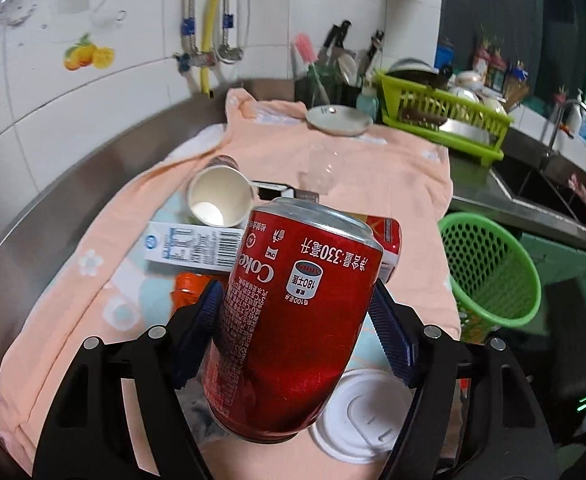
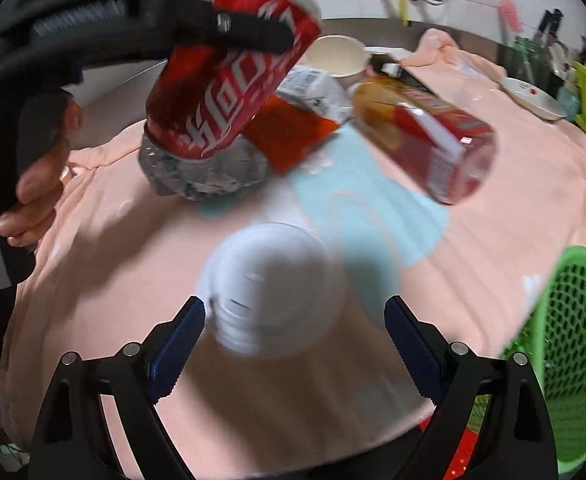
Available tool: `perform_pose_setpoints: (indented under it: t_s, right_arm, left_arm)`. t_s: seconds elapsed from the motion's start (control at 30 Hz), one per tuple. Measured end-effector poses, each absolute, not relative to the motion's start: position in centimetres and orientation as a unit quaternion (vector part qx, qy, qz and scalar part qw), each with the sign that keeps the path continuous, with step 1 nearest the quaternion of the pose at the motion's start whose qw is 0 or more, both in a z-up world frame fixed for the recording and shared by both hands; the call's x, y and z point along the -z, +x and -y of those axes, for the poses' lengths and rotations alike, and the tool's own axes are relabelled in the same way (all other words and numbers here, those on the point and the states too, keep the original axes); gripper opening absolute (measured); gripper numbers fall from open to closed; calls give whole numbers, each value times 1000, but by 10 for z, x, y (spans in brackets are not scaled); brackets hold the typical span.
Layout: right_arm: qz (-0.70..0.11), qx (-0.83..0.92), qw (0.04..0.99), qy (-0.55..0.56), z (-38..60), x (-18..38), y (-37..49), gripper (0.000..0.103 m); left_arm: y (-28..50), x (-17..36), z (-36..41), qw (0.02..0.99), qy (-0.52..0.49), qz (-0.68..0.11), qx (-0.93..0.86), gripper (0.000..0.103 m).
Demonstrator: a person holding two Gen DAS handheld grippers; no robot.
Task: Collect trash
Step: 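Grasp the red Coca-Cola can with the left gripper and lift it, then grasp the white cup lid with the right gripper while the left gripper holds the red can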
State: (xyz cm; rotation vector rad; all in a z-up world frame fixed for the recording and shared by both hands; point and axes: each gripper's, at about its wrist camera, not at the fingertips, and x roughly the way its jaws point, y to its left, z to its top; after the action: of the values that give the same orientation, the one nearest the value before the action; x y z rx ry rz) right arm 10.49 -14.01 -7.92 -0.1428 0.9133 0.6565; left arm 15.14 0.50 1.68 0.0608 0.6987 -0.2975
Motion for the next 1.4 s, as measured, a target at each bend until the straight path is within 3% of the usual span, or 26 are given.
perform_pose_setpoints:
  t_s: [0.9,1.4]
  right_arm:
    - [-426,-305,850,-62,128,88,111,83]
    - [-398,-182,899,-12,252,58,119,83]
  left_arm:
    - [139,-21,-27,933,5,-337,128,71]
    - [146,-24,34,923,18,-338,184,70]
